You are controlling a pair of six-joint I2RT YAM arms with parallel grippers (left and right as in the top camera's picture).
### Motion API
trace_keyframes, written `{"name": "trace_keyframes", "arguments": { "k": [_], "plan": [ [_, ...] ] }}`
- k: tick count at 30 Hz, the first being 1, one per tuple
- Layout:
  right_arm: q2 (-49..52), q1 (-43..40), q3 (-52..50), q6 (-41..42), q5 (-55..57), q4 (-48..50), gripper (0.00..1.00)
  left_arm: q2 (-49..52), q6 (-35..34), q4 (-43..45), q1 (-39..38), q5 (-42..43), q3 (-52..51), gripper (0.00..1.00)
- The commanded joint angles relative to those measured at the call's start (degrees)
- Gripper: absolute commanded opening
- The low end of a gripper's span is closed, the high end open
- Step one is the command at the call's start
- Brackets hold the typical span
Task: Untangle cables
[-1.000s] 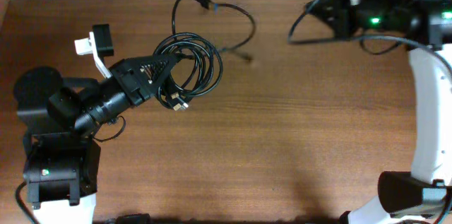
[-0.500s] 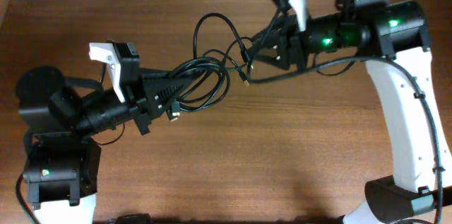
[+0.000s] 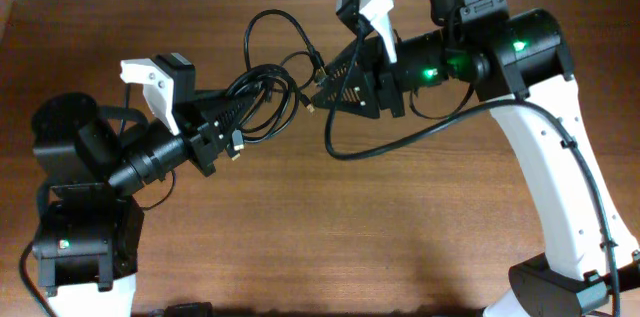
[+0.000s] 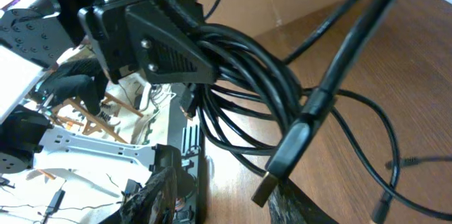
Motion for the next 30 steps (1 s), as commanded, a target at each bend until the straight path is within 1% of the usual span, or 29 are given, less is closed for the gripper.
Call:
{"name": "trace_keyframes", "arguments": {
  "k": [1, 3, 4, 8, 12, 13, 15, 17, 18, 21, 23, 24, 25, 26, 27, 29, 30],
  "plan": [
    [-0.22, 0.35, 0.46, -0.46, 0.59, 3.04, 0.52, -0.44, -4.44, 0.35, 0.17, 0.15, 1.01, 0.01],
    [-0.15, 0.35, 0.46, -0.44, 5.7, 3.15, 0.57, -0.44, -5.29, 0.98, 0.13, 4.11, 1.01, 0.01],
    [-0.15, 0.35, 0.46, -0.44, 5.88, 3.17, 0.58, -0.44, -7.06, 1.86, 0.13, 5.29, 1.01, 0.01],
    [-0.15, 0.35, 0.46, -0.44, 5.9, 3.02, 0.65, -0.44, -13.07, 8.5, 0.13, 10.27, 1.01, 0.02],
    [-0.15, 0.35, 0.46, -0.44, 5.88, 3.04, 0.65, -0.44, -13.44, 9.16, 0.13, 10.45, 1.01, 0.03],
    [-0.15, 0.35, 0.46, -0.44, 5.88, 3.04, 0.66, -0.44, -13.44, 9.18, 0.13, 10.43, 1.01, 0.02],
    [-0.15, 0.35, 0.46, -0.44, 5.88, 3.5, 0.68, -0.44, -13.49, 9.16, 0.11, 10.45, 1.01, 0.03],
    [-0.15, 0.35, 0.46, -0.46, 5.86, 4.7, 0.7, -0.33, -18.75, 9.44, -0.07, 10.36, 1.01, 0.0],
    [-0.15, 0.37, 0.46, -0.44, 5.86, 5.29, 0.7, -0.22, -22.71, 9.62, -0.48, 9.68, 1.01, 0.0],
    [-0.15, 0.37, 0.46, -0.44, 3.74, 6.19, 0.7, 0.46, -30.56, 12.68, -2.56, 8.63, 1.01, 0.0],
    [-0.15, 0.37, 0.46, -0.44, 2.69, 6.45, 0.69, 1.36, -31.95, 15.21, -4.17, 8.63, 1.01, 0.0],
    [-0.15, 0.42, 0.46, -0.44, 2.64, 6.45, 0.57, 1.97, -32.57, 16.17, -5.31, 8.66, 1.01, 0.0],
    [-0.13, 0.42, 0.46, -0.44, 2.64, 6.45, 0.15, 2.6, -32.54, 16.96, -6.32, 8.66, 1.01, 0.0],
    [-0.13, 0.42, 0.46, -0.44, 2.64, 6.45, 0.04, 3.15, -32.52, 17.09, -6.69, 8.68, 1.01, 0.0],
    [-0.13, 0.42, 0.46, -0.44, 2.64, 6.45, 0.04, 3.61, -32.52, 17.05, -6.69, 8.74, 1.01, 0.05],
    [-0.13, 0.39, 0.46, -0.44, 2.67, 6.45, 0.04, 3.91, -32.5, 17.07, -6.69, 8.94, 1.01, 0.34],
    [-0.13, 0.39, 0.46, -0.46, 2.69, 6.58, 0.04, 3.89, -32.5, 17.07, -6.67, 8.96, 1.01, 0.38]
  ]
}}
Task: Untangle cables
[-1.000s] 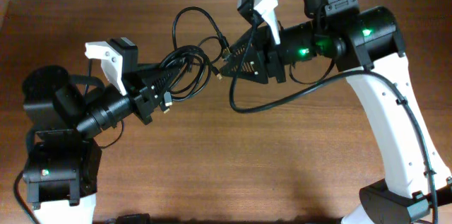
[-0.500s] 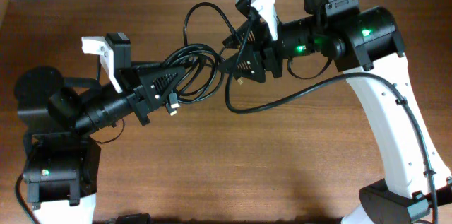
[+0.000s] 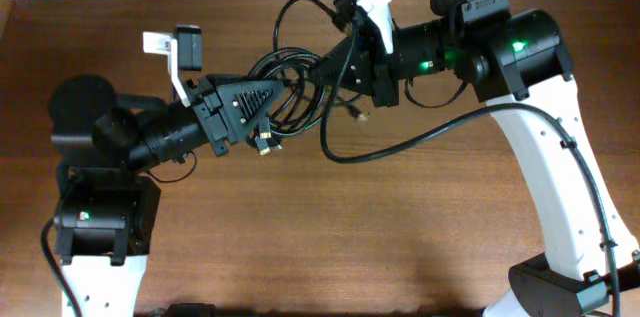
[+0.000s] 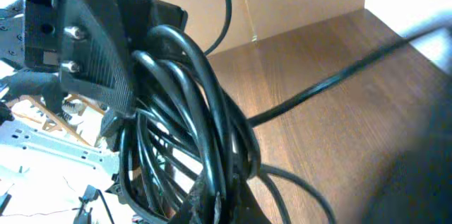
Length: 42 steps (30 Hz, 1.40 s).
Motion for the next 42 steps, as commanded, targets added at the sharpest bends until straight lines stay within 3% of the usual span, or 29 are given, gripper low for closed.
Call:
{"name": "trace_keyframes", "arguments": {
  "k": [1, 4, 8, 11, 17, 28, 29, 30, 31, 37, 42],
  "plan": [
    [-0.15, 0.31, 0.46, -0.44, -0.83, 0.42, 0.04, -0.15, -0.42, 0.42, -0.33, 0.96, 1.01, 0.39],
    [-0.15, 0.31, 0.46, -0.44, -0.79, 0.44, 0.04, -0.13, -0.37, 0.42, -0.33, 1.14, 1.01, 0.65],
    [-0.15, 0.04, 0.46, -0.24, -0.39, 0.94, 0.04, -0.13, 2.86, 0.39, -0.33, 3.89, 1.01, 0.77],
    [-0.15, 0.04, 0.46, -0.22, -0.39, 1.66, 0.04, -0.13, 5.7, 0.2, -0.28, 4.57, 1.01, 0.78],
    [-0.15, -2.93, 0.46, 2.25, -0.24, 1.7, 0.04, -0.13, 19.26, -6.51, -0.28, 4.5, 1.01, 0.8],
    [-0.15, -5.86, 0.46, 4.68, -0.22, 1.64, 0.04, -0.13, 19.43, -7.43, -0.28, 4.33, 1.01, 0.82],
    [-0.15, -5.86, 0.46, 4.68, -0.22, 1.66, 0.04, -0.13, 19.43, -7.43, -0.28, 4.31, 1.01, 0.61],
    [-0.15, -5.86, 0.46, 4.68, -0.2, 1.68, 0.04, -0.13, 19.41, -7.43, -0.28, 4.13, 1.01, 0.14],
    [-0.15, -5.86, 0.46, 4.68, 1.01, 1.66, 0.04, -0.13, 19.41, -8.04, -0.28, 3.21, 1.01, 0.0],
    [-0.15, -5.86, 0.46, 4.7, 3.56, 1.64, 0.04, -0.13, 19.39, -8.48, -0.28, 3.23, 1.01, 0.0],
    [-0.15, -6.23, 0.46, 6.54, 14.84, 1.66, 0.04, -0.13, 19.41, -9.7, -0.28, 3.28, 1.01, 0.0]
  ]
}}
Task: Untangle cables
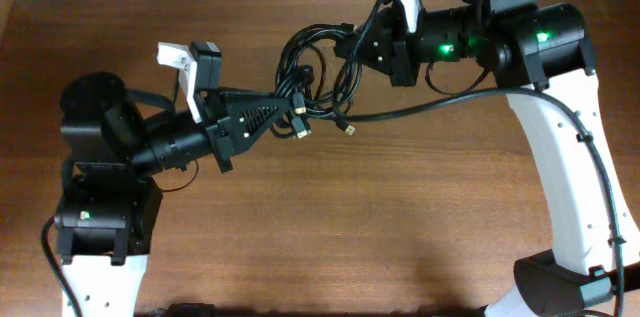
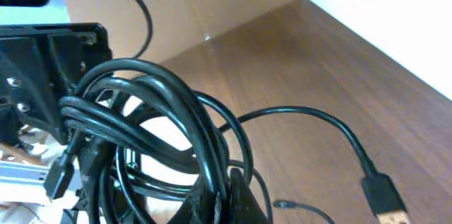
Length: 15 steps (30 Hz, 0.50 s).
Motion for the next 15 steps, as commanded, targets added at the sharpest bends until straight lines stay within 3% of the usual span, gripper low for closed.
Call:
{"name": "trace_keyframes", "arguments": {
  "k": [1, 6, 15],
  "plan": [
    [-0.17, -1.53, 0.46, 3.78, 9.09, 0.35, 0.04, -0.24, 0.74, -1.18, -0.22, 0.92, 0.85, 0.0],
    [-0.17, -8.9, 0.46, 14.91, 11.82, 0.04, 0.04, -0.26, 0.74, -1.33, -0.2, 0.94, 0.85, 0.0],
    [-0.17, -17.57, 0.46, 15.47, 11.87, -3.61, 0.04, -0.26, 0.74, -1.97, -0.2, 0.94, 0.85, 0.0]
  ]
}}
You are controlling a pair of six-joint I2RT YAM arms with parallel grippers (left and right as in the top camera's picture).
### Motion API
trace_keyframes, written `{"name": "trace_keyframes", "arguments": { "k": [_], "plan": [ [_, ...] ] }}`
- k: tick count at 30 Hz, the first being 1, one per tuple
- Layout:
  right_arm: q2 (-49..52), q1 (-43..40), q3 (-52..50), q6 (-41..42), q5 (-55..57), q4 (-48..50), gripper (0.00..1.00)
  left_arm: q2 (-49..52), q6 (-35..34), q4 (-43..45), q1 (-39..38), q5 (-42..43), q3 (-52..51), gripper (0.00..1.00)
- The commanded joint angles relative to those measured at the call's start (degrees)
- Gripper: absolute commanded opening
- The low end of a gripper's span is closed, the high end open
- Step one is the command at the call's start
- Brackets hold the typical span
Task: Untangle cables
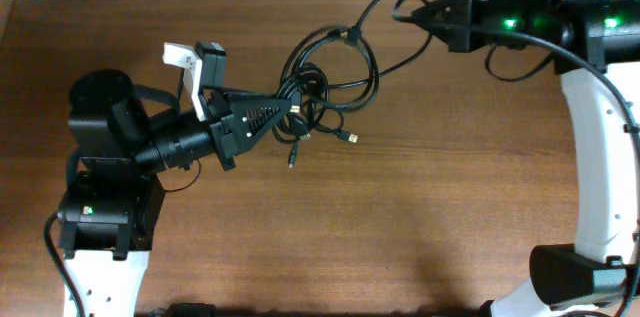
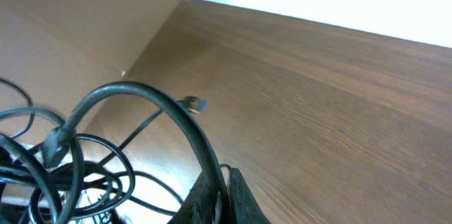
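Observation:
The tangle of black cables (image 1: 322, 77) hangs between my two grippers above the brown table (image 1: 420, 207). At its lower left, my left gripper (image 1: 288, 115) is shut on the bundled loops. My right gripper (image 1: 408, 14) is at the far right of the table's back edge, shut on one black cable (image 2: 162, 111) that arcs from its fingers (image 2: 240, 199) down to the tangle (image 2: 63, 174). Two plug ends (image 1: 350, 138) dangle below the bundle. Another small connector (image 2: 192, 103) shows in the right wrist view.
The left arm's base (image 1: 100, 207) stands at the left and the right arm's white link (image 1: 600, 157) runs down the right side. A thick black lead (image 1: 530, 55) trails along the right arm. A white wall edges the table's far side.
My right gripper has moved right and toward the back edge with its cable, which now stretches out of the bundle. The tangle looks looser and wider. The left gripper has barely shifted.
Both grippers were close together at the table's back middle, each shut on the knotted cables. The left then reached right under the right one. After that the right was further right and back, and now the tangle is spread between them.

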Motion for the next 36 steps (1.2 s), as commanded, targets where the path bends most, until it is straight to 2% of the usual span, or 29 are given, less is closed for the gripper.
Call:
{"name": "trace_keyframes", "arguments": {
  "k": [1, 6, 13, 19, 20, 22, 23, 24, 25, 27, 30, 33, 36],
  "plan": [
    [-0.17, -5.11, 0.46, 0.22, 4.0, -0.44, 0.04, -0.98, 0.72, -0.02, 0.24, 1.68, 0.85, 0.0],
    [-0.17, -11.47, 0.46, 0.2, 4.59, -1.33, 0.04, -1.09, 0.72, -0.48, 2.62, 1.92, 0.85, 0.0],
    [-0.17, -22.67, 0.46, 0.22, 4.61, -4.17, 0.04, -1.29, 0.7, -1.31, 11.21, 8.37, 0.85, 0.0],
    [-0.17, -28.09, 0.46, 0.15, 4.81, -5.73, 0.05, -1.51, 0.72, -1.29, 11.87, 8.33, 0.85, 0.0],
    [-0.17, -28.33, 0.46, -0.04, 4.57, -6.25, 0.17, -1.53, 0.72, -1.29, 11.85, 8.33, 0.85, 0.0],
    [-0.2, -28.26, 0.46, -0.02, 4.57, -6.21, 0.18, -1.51, 0.72, -1.27, 11.87, 8.28, 0.85, 0.0],
    [-0.2, -28.22, 0.46, -0.02, 4.57, -6.25, 0.36, -1.51, 0.72, -1.27, 11.87, 8.28, 0.85, 0.0],
    [-0.2, -28.22, 0.46, -0.04, 4.09, -6.27, 0.64, -1.53, 0.72, -1.27, 11.87, 8.31, 0.85, 0.0],
    [-0.2, -28.22, 0.46, -0.94, 1.29, -6.27, 0.71, -1.51, 0.72, -1.27, 11.85, 8.31, 0.85, 0.0],
    [-0.2, -27.93, 0.46, -7.04, -12.83, -6.49, 0.69, -1.51, 0.72, -1.27, 11.85, 8.35, 0.85, 0.0],
    [-0.22, -24.57, 0.46, -12.35, -25.57, -8.17, 0.61, -1.51, 0.72, -1.22, 11.85, 9.44, 0.85, 0.0],
    [-0.22, -17.25, 0.46, -15.02, -26.1, -10.75, 0.61, -1.51, 0.72, -1.01, 11.85, 11.76, 0.85, 0.02],
    [-0.22, -5.53, 0.46, -18.47, -24.04, -11.85, 0.61, -1.51, 0.72, -0.79, 11.85, 14.05, 0.85, 0.05]
  ]
}}
